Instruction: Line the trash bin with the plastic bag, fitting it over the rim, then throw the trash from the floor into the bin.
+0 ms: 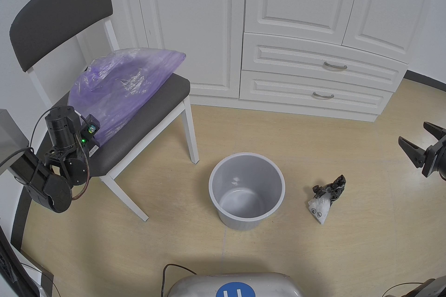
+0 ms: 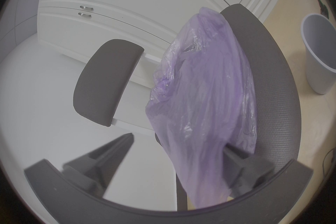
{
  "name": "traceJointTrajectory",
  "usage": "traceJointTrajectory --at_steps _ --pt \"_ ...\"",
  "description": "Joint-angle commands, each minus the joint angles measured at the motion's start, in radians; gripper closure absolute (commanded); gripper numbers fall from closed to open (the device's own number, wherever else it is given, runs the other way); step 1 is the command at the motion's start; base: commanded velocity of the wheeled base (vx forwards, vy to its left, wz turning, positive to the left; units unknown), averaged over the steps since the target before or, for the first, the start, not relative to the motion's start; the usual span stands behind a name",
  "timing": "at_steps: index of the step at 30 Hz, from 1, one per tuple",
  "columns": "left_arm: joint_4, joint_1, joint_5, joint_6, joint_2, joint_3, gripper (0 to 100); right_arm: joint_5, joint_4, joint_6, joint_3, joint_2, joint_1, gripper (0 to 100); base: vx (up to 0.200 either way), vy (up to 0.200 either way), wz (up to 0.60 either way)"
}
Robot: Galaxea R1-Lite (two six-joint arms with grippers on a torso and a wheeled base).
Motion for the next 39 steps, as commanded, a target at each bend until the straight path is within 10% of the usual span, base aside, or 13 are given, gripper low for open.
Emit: traceJointTrajectory --at_steps 1,16,26,31,39 --pt "0.000 -0.002 0.002 -0.001 -0.001 -0.001 100 0.001 -0.001 0.000 -0.001 0.000 0.000 0 0.000 0.000 0.00" --pt "-0.129 -0.033 -0.033 -0.022 0.019 0.010 100 -0.001 -0.086 -0.043 0.008 0.054 0.010 0 0.000 0.000 0.00" --pt "-0.230 -0.179 -0.045 -0.226 -0.014 0.065 100 -0.002 -0.283 -0.052 0.091 0.074 0.022 0 0.000 0.000 0.00" --pt "-0.247 -0.194 -0.047 -0.286 -0.038 0.094 100 -0.022 -0.287 -0.060 0.083 0.068 0.102 0 0.000 0.000 0.00" --pt "-0.247 -0.225 -0.048 -0.344 -0.047 0.040 100 -0.288 -0.203 -0.052 -0.032 0.088 0.402 0 0.000 0.000 0.00"
